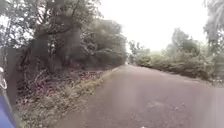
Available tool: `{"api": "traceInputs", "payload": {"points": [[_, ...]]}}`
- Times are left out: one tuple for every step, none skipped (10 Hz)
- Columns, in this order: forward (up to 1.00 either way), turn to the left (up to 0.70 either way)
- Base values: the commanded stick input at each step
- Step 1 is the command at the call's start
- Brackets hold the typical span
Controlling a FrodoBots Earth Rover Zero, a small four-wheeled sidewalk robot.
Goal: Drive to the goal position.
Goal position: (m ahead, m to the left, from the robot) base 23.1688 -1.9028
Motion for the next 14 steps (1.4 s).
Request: {"api": "traceInputs", "payload": {"points": [[0.70,-0.01],[0.70,-0.01],[0.70,-0.01],[0.70,-0.01],[0.70,-0.01],[0.70,-0.01],[0.70,-0.01],[0.70,-0.01],[0.70,-0.01],[0.70,-0.01],[0.70,-0.01],[0.70,-0.01],[0.70,-0.01],[0.70,-0.01]]}}
